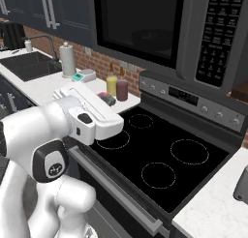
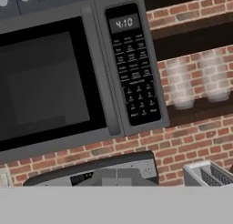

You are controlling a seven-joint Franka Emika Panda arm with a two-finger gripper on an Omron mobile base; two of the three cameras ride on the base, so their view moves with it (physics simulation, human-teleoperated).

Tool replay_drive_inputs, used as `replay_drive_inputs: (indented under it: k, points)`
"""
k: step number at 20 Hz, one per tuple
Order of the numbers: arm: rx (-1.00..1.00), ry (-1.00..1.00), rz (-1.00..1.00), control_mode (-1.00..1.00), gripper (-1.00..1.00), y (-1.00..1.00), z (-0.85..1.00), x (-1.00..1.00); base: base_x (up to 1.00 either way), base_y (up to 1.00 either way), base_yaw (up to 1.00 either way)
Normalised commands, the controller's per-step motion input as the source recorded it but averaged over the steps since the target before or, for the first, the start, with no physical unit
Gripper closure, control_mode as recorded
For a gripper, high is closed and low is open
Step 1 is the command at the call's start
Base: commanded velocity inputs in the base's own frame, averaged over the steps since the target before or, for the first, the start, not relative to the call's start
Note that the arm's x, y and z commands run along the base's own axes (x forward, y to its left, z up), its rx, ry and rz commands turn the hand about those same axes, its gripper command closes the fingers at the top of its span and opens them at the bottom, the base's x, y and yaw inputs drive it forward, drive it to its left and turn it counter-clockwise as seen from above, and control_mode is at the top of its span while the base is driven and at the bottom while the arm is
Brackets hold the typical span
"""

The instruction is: Pick the garlic from the sink and place it in the bowl. Then pick the bowl and place it in the microwave. Then close the microwave door and press the start button.

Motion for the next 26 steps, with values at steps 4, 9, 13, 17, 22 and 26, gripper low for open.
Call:
replay_drive_inputs:
  k: [4, 9, 13, 17, 22, 26]
  points:
    - [0.0, -0.03, 0.0, -1.0, 1.0, -0.5, -0.02, 0.07, 0.0, 0.0, 0.0]
    - [0.0, -0.04, 0.0, -1.0, 1.0, -0.54, 0.0, 0.02, 0.0, 0.0, 0.0]
    - [0.0, -0.01, 0.0, -1.0, 1.0, -0.33, 0.0, 0.22, 0.0, 0.0, 0.0]
    - [0.0, 0.0, 0.0, -1.0, 1.0, -0.32, 0.0, 0.33, 0.0, 0.0, 0.0]
    - [0.0, 0.0, 0.0, -1.0, 1.0, -0.29, 0.0, 0.37, 0.0, 0.0, 0.0]
    - [0.0, 0.0, 0.0, -1.0, 1.0, -0.31, 0.0, 0.4, 0.0, 0.0, 0.0]
